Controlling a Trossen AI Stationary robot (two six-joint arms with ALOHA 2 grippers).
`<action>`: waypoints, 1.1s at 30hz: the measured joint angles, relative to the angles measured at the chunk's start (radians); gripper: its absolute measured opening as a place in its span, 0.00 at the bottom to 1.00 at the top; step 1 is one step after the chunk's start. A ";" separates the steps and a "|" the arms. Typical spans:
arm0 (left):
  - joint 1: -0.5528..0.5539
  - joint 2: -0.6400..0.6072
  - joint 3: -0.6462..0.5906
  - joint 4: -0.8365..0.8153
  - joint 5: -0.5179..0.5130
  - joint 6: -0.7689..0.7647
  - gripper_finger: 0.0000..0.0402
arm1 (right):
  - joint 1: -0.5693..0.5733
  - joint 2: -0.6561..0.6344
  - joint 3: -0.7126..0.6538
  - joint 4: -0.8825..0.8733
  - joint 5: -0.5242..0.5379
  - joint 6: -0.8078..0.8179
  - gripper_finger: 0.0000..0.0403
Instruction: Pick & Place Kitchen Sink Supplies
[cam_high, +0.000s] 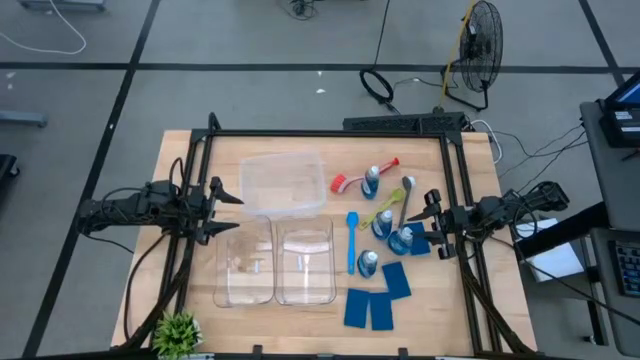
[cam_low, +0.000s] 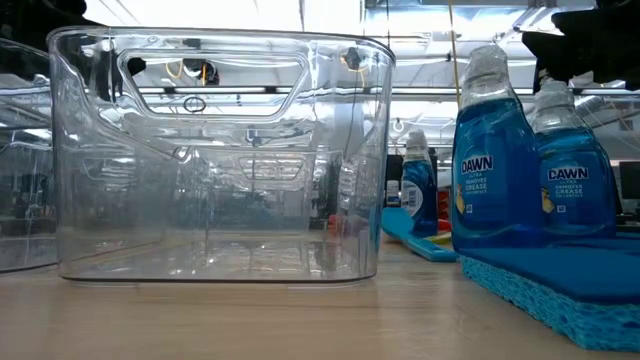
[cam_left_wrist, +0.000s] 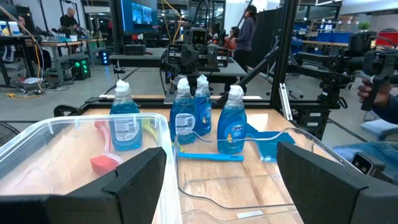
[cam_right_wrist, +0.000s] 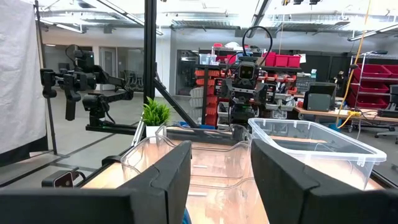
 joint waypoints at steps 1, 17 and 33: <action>0.000 0.000 0.000 0.000 0.000 0.000 0.76 | 0.000 0.000 0.000 0.000 -0.004 0.042 0.39; 0.000 0.000 0.000 0.000 0.000 0.000 0.76 | 0.000 0.000 0.000 0.082 0.006 0.410 0.39; 0.000 0.000 0.000 0.000 0.000 0.000 0.76 | 0.017 0.055 0.145 0.078 0.130 0.097 0.53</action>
